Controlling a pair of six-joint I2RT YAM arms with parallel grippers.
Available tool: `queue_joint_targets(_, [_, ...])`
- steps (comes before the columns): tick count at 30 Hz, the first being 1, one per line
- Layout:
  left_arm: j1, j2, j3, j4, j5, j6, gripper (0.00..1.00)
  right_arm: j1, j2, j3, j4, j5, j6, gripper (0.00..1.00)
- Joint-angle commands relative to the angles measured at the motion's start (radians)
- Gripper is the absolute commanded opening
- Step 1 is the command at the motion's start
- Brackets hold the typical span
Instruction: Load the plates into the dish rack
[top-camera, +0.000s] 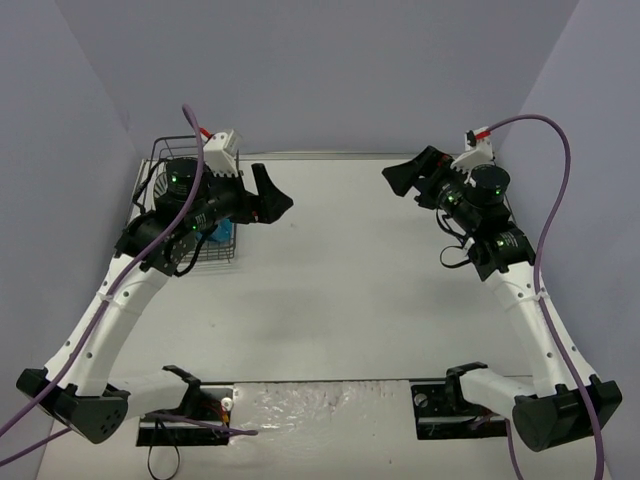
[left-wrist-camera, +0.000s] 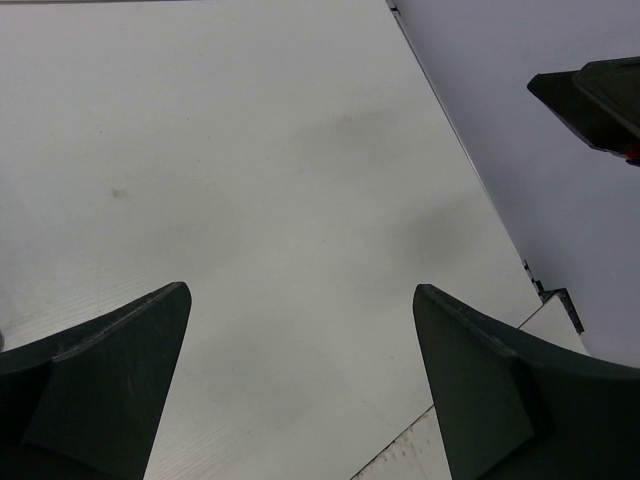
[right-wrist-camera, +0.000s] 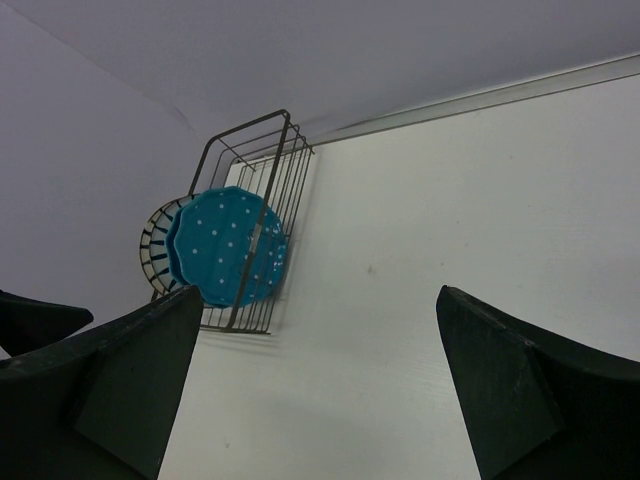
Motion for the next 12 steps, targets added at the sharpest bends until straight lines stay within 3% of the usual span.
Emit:
queue_joint_targets(1, [-0.003, -0.018, 0.071, 0.099, 0.030, -0.019, 0.91, 0.008, -0.009, 0.051, 0.062, 0.015, -0.024, 1.00])
queue_joint_targets(12, [-0.004, -0.033, 0.075, 0.095, 0.035, -0.015, 0.91, 0.018, -0.018, 0.073, 0.051, 0.045, -0.025, 1.00])
